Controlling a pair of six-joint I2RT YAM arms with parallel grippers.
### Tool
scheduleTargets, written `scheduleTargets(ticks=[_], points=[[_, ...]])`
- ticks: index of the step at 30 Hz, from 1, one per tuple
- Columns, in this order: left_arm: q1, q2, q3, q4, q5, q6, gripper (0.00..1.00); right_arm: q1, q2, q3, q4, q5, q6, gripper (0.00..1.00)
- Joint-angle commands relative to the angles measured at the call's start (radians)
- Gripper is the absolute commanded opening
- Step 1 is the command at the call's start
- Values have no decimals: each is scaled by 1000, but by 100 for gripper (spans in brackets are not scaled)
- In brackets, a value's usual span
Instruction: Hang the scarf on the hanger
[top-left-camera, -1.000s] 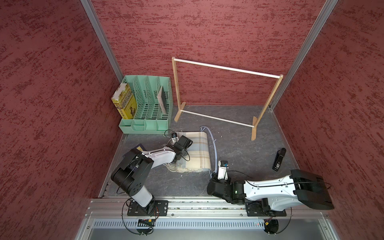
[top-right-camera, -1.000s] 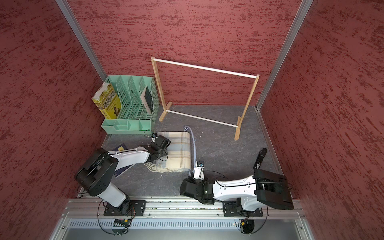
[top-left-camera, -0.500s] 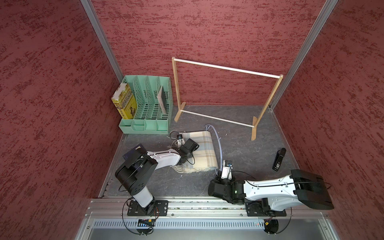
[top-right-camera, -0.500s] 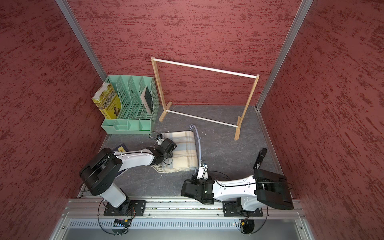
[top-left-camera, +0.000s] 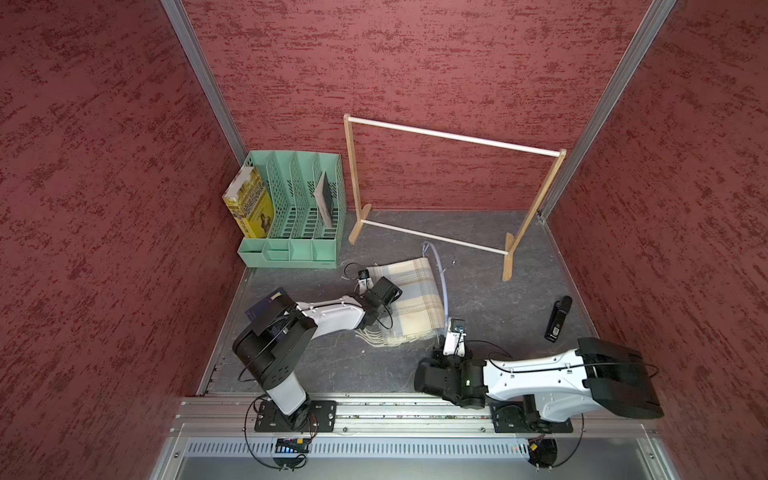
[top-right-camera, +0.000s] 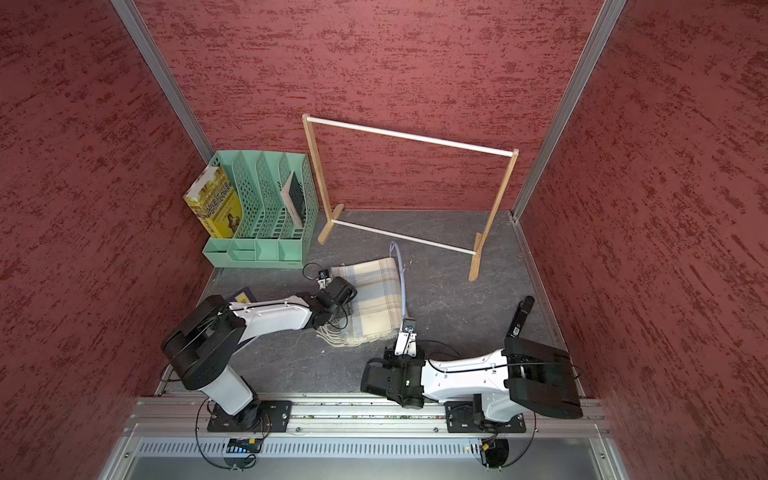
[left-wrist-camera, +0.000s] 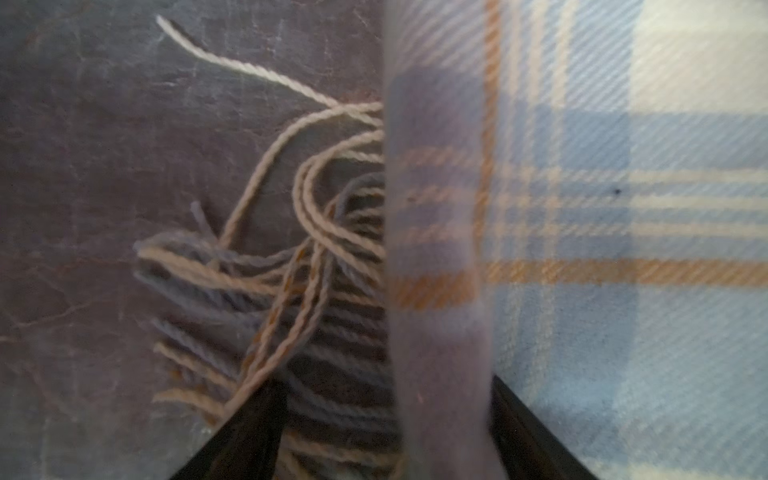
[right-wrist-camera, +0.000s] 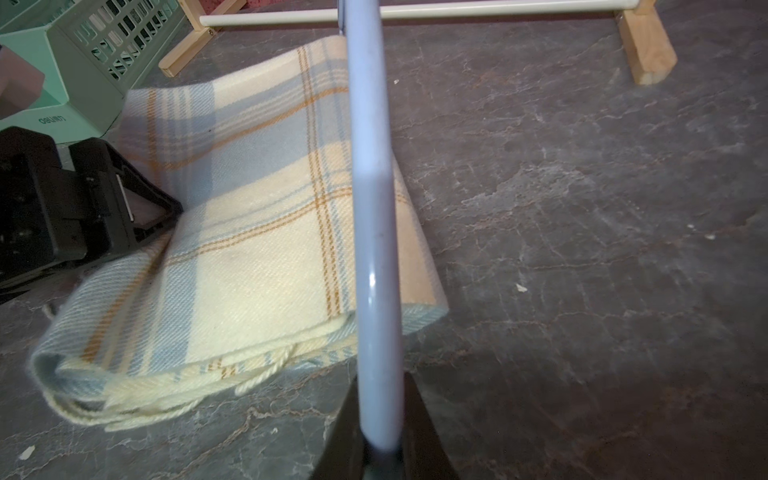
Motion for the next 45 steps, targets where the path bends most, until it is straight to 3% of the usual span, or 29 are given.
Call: scheduleTargets(ticks=[1, 9, 20, 32, 38, 45], points=[[-7, -3, 31, -74, 1, 32, 78, -9, -41, 36, -56, 148, -6, 0], [-1, 50, 85, -67, -4, 64, 78, -10, -163, 34, -150, 191, -40, 0], [3, 214, 135, 47, 72, 72, 76, -9, -394, -6, -63, 186, -324, 0], [-11, 287, 171, 63, 95, 68, 76, -9, -444, -109, -83, 165, -241, 0], [-12, 303, 180, 71, 100, 67, 76, -9, -527, -66, -92, 209, -374, 0], [-17, 299, 224, 70, 106, 92, 76, -16, -624, 17, -12, 237, -653, 0]])
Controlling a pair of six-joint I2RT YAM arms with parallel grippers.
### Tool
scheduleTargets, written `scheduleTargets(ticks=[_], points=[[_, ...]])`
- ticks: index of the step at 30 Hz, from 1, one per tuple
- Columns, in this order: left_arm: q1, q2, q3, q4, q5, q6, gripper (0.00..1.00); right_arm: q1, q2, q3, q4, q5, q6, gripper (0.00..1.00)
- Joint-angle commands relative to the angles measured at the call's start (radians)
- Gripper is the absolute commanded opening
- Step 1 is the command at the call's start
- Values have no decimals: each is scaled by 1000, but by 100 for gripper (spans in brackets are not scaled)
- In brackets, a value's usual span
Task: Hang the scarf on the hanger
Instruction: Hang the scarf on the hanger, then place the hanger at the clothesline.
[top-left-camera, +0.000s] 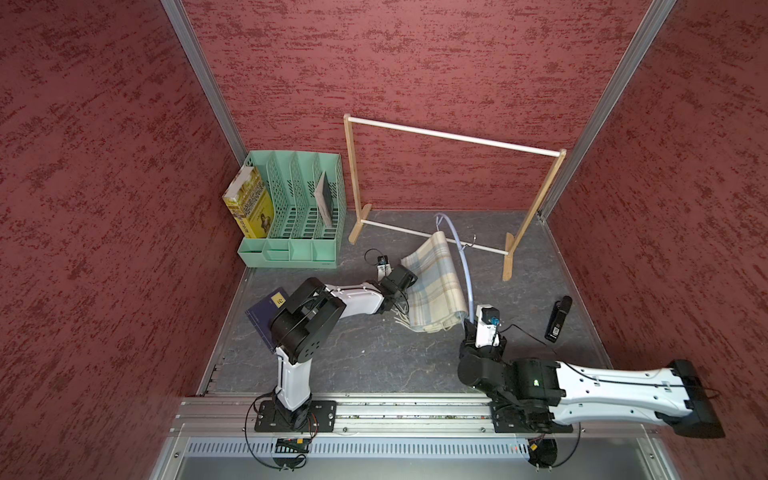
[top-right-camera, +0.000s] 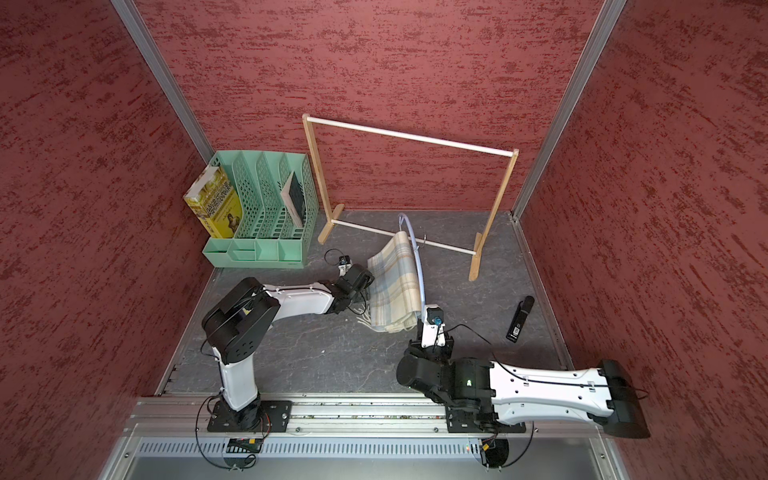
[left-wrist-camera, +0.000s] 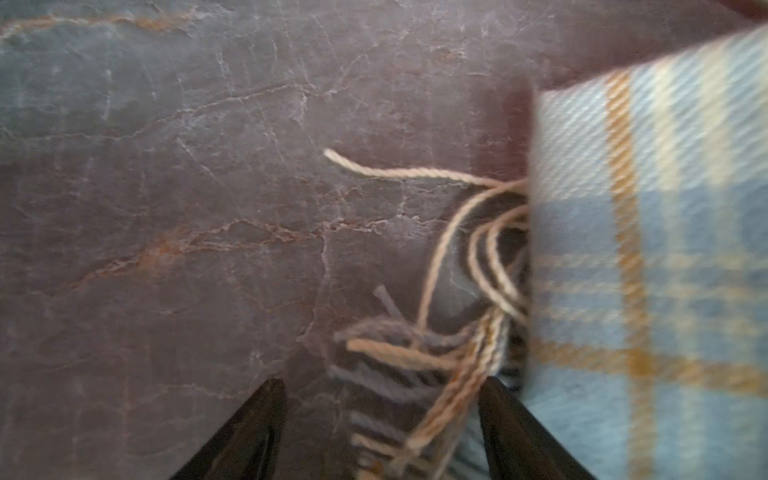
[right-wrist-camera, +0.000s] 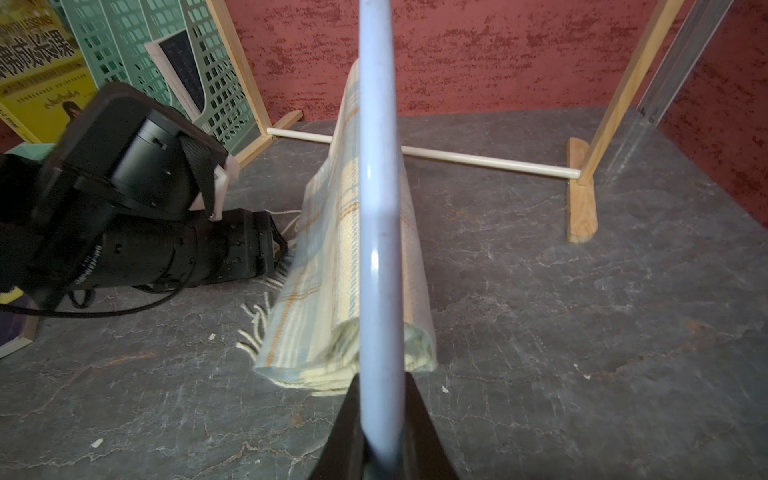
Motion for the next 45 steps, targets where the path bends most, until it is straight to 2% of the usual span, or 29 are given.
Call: scheduleTargets(ticks=[1, 6, 10, 17, 23, 34, 45], points=[[-15, 43, 4, -68, 106, 12, 76, -18, -42, 73, 90, 116, -183, 0], [-19, -41, 57, -96, 66, 68, 77, -61, -51, 138, 160, 66, -369, 0], [-17, -112, 94, -125, 37, 105, 77, -116, -49, 202, 182, -22, -491, 0], [-17, -180, 117, -148, 40, 112, 77, -277, -5, 338, 122, -200, -613, 0], [-12, -188, 135, -186, 43, 109, 77, -413, 117, 513, 17, -332, -651, 0], [33, -237, 113, -194, 75, 113, 78, -636, 330, 823, -135, -454, -665, 0], [73, -282, 87, -189, 73, 123, 77, -794, 489, 1023, -125, -545, -715, 0]])
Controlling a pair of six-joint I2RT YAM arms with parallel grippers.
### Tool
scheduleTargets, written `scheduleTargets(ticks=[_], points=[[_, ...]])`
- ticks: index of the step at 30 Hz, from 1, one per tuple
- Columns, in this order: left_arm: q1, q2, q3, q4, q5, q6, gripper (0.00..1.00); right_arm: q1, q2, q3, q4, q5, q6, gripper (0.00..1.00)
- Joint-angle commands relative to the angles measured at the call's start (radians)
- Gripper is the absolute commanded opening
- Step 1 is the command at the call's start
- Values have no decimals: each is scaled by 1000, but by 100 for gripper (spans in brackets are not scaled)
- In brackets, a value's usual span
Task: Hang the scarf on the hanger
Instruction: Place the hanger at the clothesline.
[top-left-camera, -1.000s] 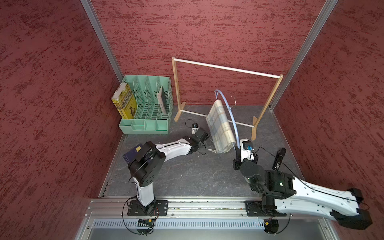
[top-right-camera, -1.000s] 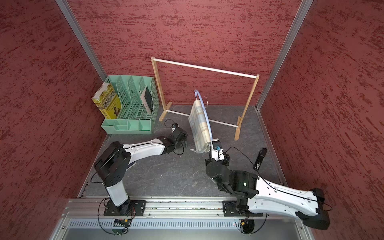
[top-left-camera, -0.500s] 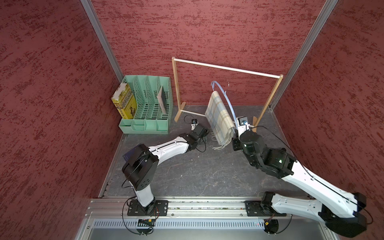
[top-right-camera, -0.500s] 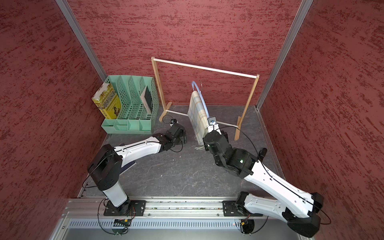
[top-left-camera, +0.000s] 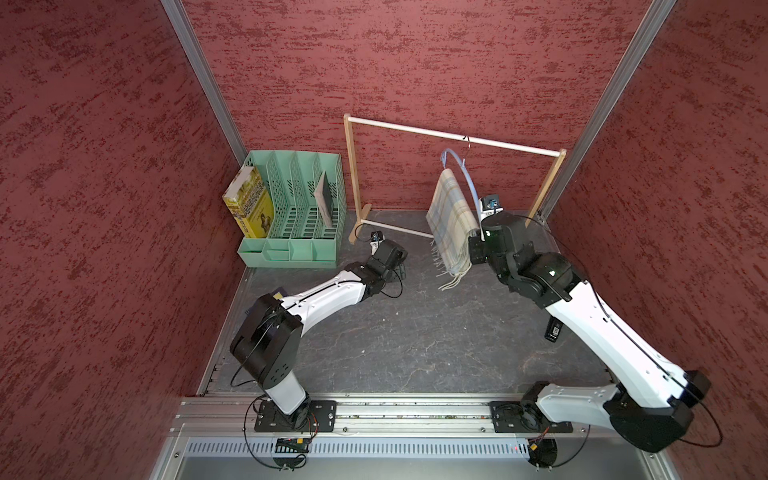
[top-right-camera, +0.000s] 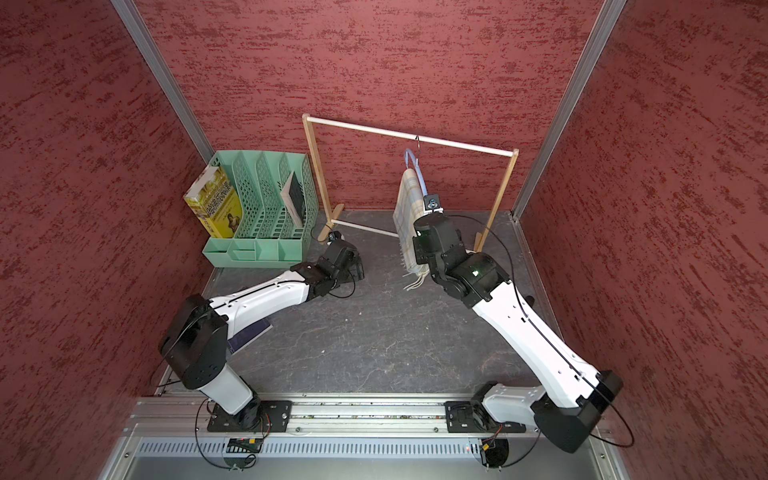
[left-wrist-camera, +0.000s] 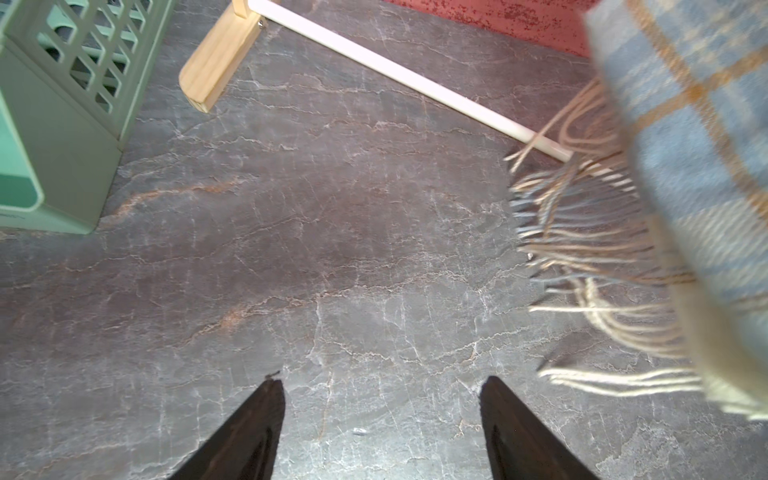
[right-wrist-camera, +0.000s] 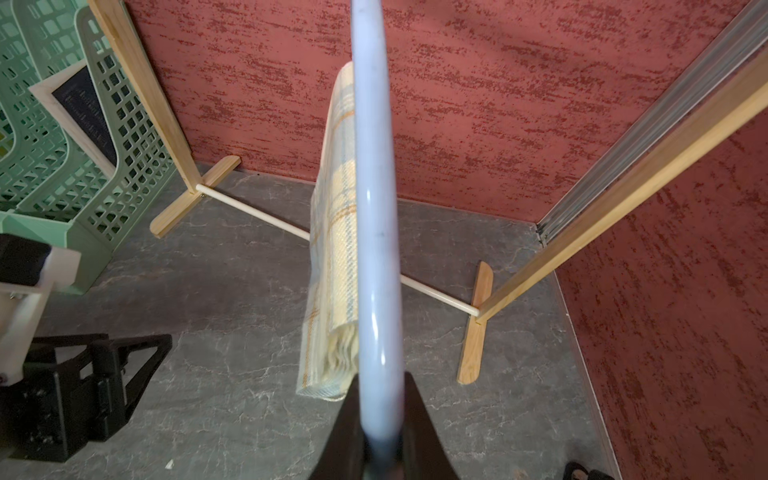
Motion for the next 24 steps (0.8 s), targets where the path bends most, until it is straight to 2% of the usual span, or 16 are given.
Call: scheduleTargets(ticks=[1, 13, 24], points=[[11, -25, -11, -9, 0, 19, 77, -36, 24, 86, 95, -18, -22, 0], [46, 14, 5, 5, 25, 37, 77, -172, 103, 40, 175, -90, 24, 0], [53, 16, -6, 28, 23, 54, 77, -188, 140, -81, 227, -128, 82, 0]])
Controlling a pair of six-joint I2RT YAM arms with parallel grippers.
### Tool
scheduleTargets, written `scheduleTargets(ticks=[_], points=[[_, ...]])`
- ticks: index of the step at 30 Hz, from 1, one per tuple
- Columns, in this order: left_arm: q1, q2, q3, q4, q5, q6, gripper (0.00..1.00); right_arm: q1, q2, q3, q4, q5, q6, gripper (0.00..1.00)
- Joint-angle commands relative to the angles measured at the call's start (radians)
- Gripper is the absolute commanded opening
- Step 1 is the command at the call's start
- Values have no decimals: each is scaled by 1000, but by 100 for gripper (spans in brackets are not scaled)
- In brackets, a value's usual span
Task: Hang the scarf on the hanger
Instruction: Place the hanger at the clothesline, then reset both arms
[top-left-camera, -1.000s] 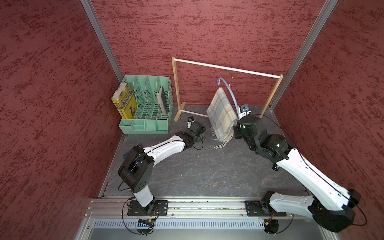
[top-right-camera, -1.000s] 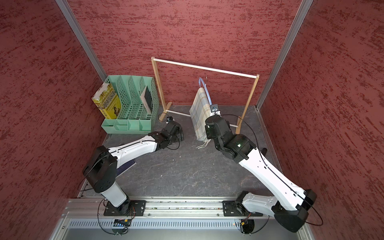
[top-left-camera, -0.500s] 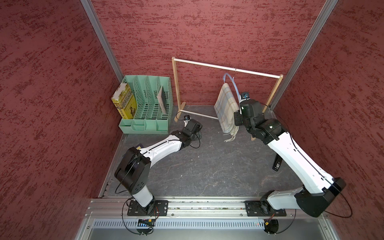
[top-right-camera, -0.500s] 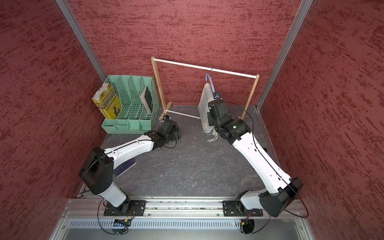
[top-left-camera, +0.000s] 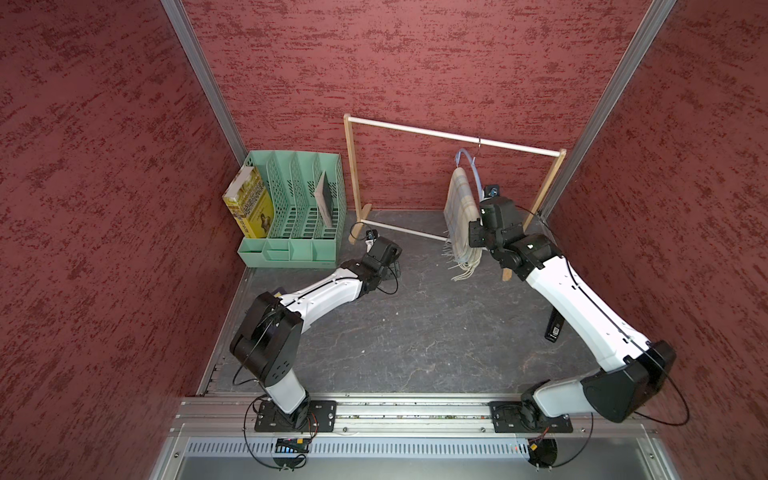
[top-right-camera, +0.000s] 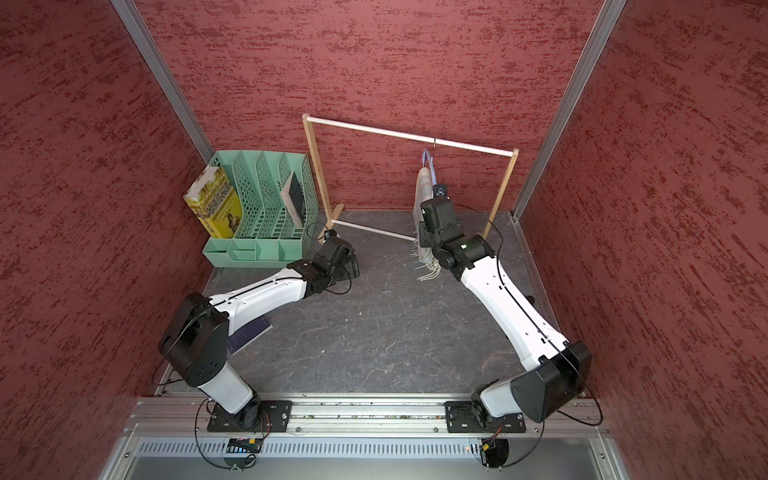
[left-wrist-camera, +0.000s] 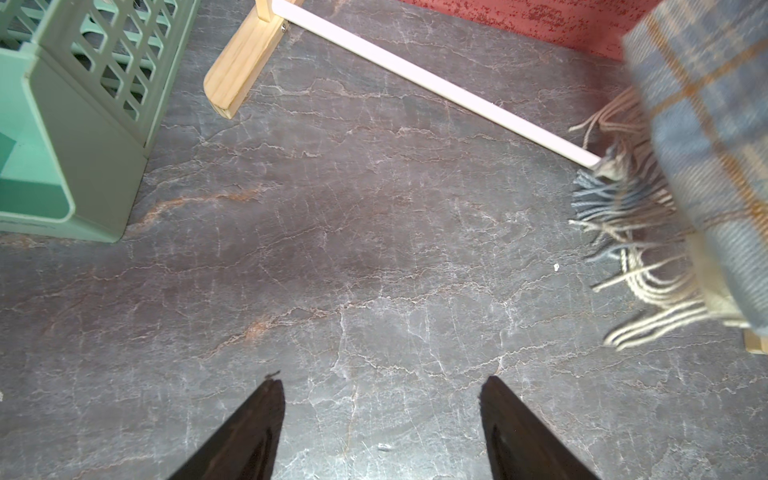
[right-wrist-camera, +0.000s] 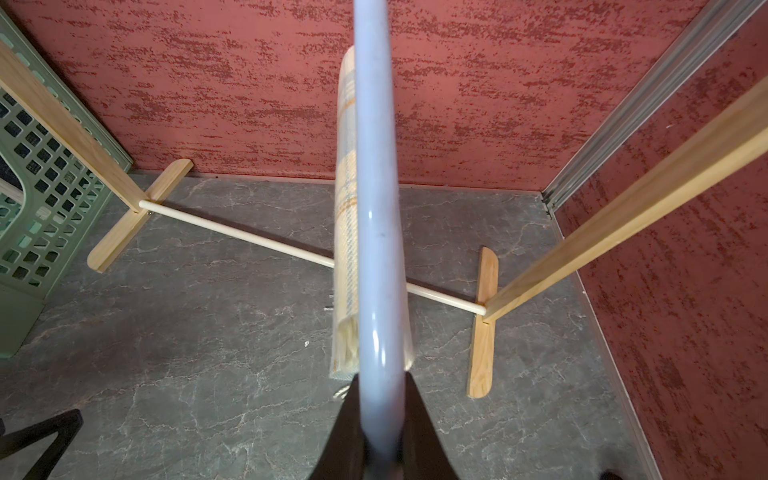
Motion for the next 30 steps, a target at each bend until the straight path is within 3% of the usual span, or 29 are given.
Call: scheduleTargets(ticks=[1, 3, 6, 13, 16, 17, 18, 20, 22, 24, 26, 29, 30], points=[[7, -3, -9, 31, 6, 25, 77, -10, -1, -57, 92, -15, 46, 6], [7, -17, -17, 44, 6, 43, 77, -10, -4, -102, 105, -29, 61, 46], [7, -53, -22, 51, 3, 83, 78, -10, -25, -171, 109, -61, 76, 96], [17, -246, -95, 44, -67, 163, 80, 37, -206, -538, 152, -154, 135, 99], [27, -385, -178, 73, -161, 208, 93, 48, -304, -682, 216, -170, 142, 99], [36, -440, -211, 98, -191, 242, 99, 48, -324, -696, 233, -152, 126, 98], [50, -492, -248, 134, -208, 277, 100, 49, -343, -699, 258, -107, 96, 99], [114, -582, -319, 208, -239, 319, 100, 43, -352, -703, 355, 22, -8, 99], [232, -640, -375, 243, -202, 319, 100, 5, -326, -721, 570, 140, -143, 99], [366, -664, -432, 269, -101, 320, 100, -72, -276, -748, 740, 131, -203, 98], [478, -673, -535, 340, -13, 349, 100, -153, -186, -786, 914, 34, -208, 99], [535, -694, -727, 568, 58, 443, 100, -187, -36, -850, 1141, 14, -285, 99], [546, -701, -790, 671, 73, 472, 100, -178, -15, -839, 1121, 43, -314, 98]])
